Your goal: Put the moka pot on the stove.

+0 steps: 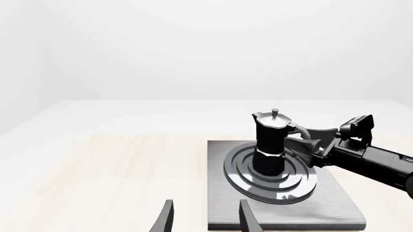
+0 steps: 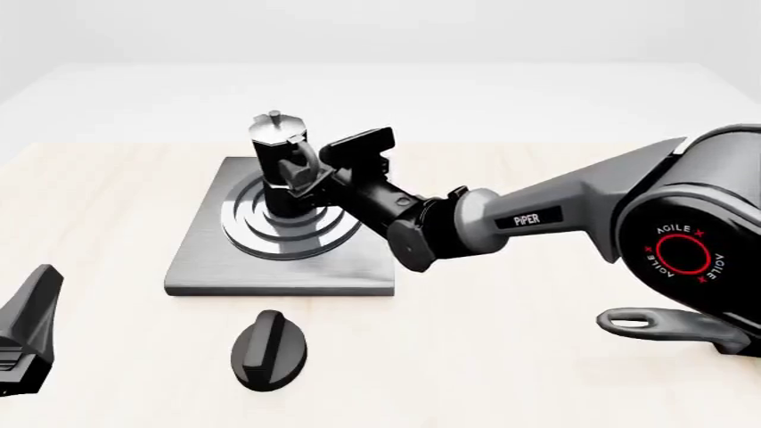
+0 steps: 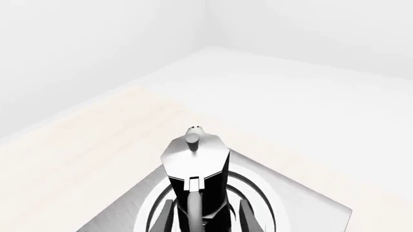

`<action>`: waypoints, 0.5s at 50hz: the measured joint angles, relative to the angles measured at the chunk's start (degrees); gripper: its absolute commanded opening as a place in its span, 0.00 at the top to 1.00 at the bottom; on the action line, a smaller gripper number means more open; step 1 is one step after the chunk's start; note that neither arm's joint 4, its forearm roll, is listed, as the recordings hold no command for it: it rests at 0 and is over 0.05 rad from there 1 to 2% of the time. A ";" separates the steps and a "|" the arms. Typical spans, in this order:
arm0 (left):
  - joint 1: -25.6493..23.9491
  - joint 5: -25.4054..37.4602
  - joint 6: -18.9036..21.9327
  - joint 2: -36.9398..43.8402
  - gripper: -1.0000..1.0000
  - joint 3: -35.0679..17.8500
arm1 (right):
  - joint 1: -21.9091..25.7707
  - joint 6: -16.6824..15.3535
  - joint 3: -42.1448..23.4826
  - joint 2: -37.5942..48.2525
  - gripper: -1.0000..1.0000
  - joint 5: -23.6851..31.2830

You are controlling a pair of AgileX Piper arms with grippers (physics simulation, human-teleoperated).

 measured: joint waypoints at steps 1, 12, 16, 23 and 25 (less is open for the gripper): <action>0.00 0.00 0.00 0.00 0.00 0.00 | 0.00 0.00 0.00 0.01 0.00 0.00; 0.00 0.00 0.00 0.00 0.00 0.00 | -0.37 -0.15 -0.18 0.02 0.00 0.02; 0.00 0.00 0.00 0.00 0.00 0.00 | -0.52 -0.21 -0.31 0.07 0.00 0.09; 0.00 0.00 0.00 0.00 0.00 0.00 | -0.81 -0.17 -0.49 0.14 0.00 0.15; 0.00 0.00 0.00 0.00 0.00 0.00 | -0.88 -0.17 -0.53 0.15 0.00 0.16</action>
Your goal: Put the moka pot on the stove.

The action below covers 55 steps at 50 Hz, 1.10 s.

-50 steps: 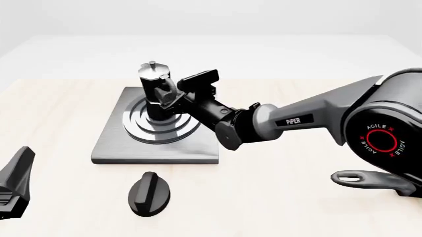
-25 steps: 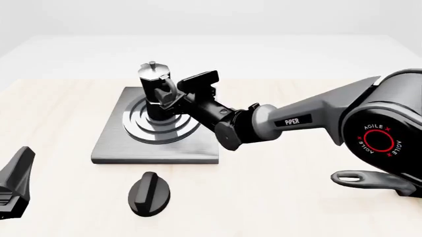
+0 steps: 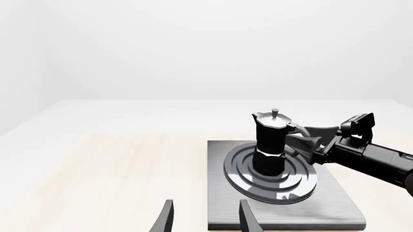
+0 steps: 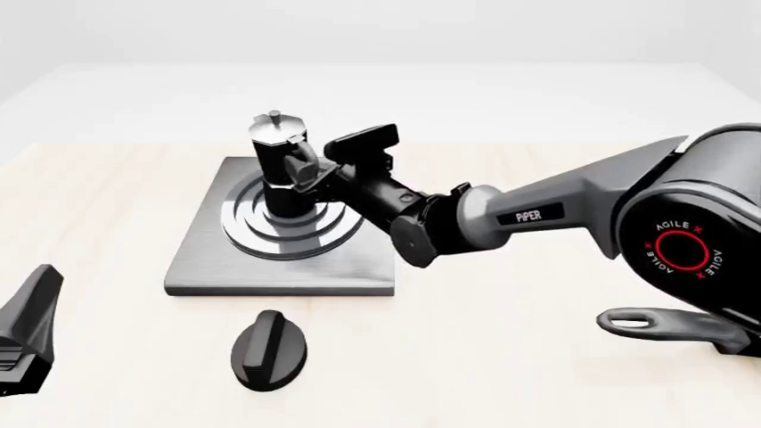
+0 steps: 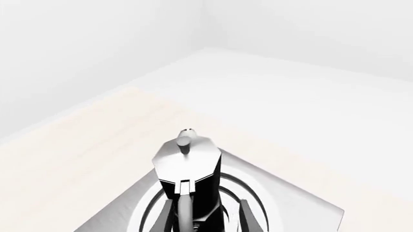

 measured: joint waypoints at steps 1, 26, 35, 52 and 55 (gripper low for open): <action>0.00 0.00 0.00 0.00 0.00 0.00 | -0.03 0.01 -0.02 0.01 0.00 0.01; 0.00 0.00 0.00 0.00 0.00 0.00 | -0.72 0.22 -0.55 0.47 0.00 0.36; 0.00 0.00 0.00 0.00 0.00 0.00 | -0.50 0.05 6.58 -2.35 0.00 -4.10; 0.00 0.00 0.00 0.00 0.00 0.00 | -0.11 -0.15 20.15 -8.17 0.00 -11.77; 0.00 0.00 0.00 0.00 0.00 0.00 | -0.26 -0.08 21.87 -9.13 0.00 -12.54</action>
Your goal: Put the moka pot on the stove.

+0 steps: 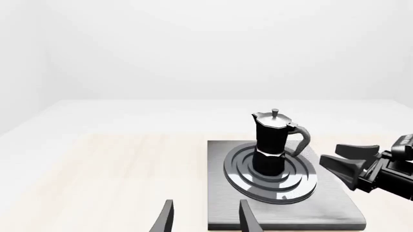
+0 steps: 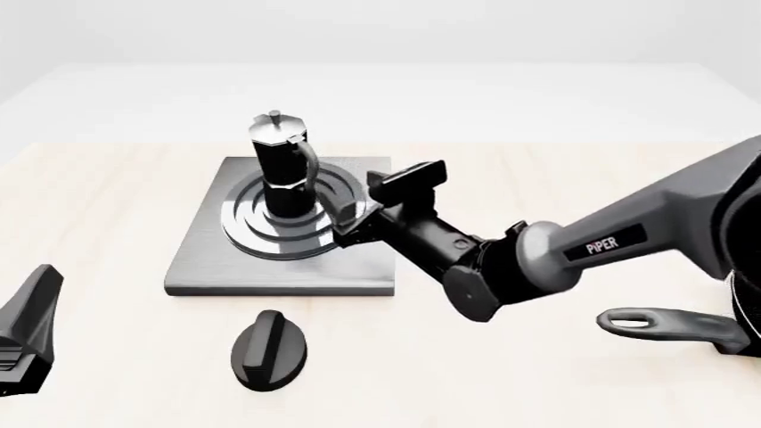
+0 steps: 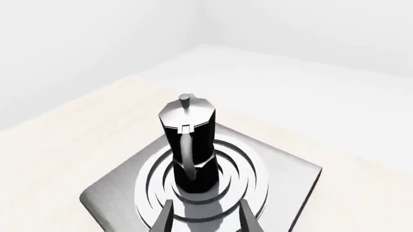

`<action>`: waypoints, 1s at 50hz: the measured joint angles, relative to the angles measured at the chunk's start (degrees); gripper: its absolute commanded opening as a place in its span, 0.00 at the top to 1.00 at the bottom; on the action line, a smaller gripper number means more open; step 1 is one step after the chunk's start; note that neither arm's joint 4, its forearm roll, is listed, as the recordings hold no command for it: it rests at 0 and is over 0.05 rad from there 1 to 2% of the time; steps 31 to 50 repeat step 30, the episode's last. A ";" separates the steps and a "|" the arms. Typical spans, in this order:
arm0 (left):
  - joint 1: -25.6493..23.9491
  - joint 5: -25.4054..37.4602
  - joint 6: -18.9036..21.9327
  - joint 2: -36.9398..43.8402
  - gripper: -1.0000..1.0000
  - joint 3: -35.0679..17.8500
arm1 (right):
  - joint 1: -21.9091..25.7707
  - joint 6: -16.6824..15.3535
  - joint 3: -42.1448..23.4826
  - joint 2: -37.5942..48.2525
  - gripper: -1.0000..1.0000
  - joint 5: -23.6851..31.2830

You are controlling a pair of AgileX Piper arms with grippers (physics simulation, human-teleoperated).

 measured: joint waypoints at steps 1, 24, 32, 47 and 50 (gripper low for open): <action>0.00 0.00 0.00 0.00 0.00 0.00 | -0.06 0.03 0.51 -0.30 0.00 -0.21; 0.00 0.00 0.00 0.00 0.00 0.00 | -1.45 0.26 8.33 -5.36 0.00 -2.99; 0.00 0.00 0.00 0.00 0.00 0.00 | -2.03 0.39 9.92 -6.43 0.00 -3.71; 0.00 0.00 0.00 0.00 0.00 0.00 | -2.03 0.39 9.92 -6.43 0.00 -3.71; 0.00 0.00 0.00 0.00 0.00 0.00 | -2.03 0.39 9.92 -6.43 0.00 -3.71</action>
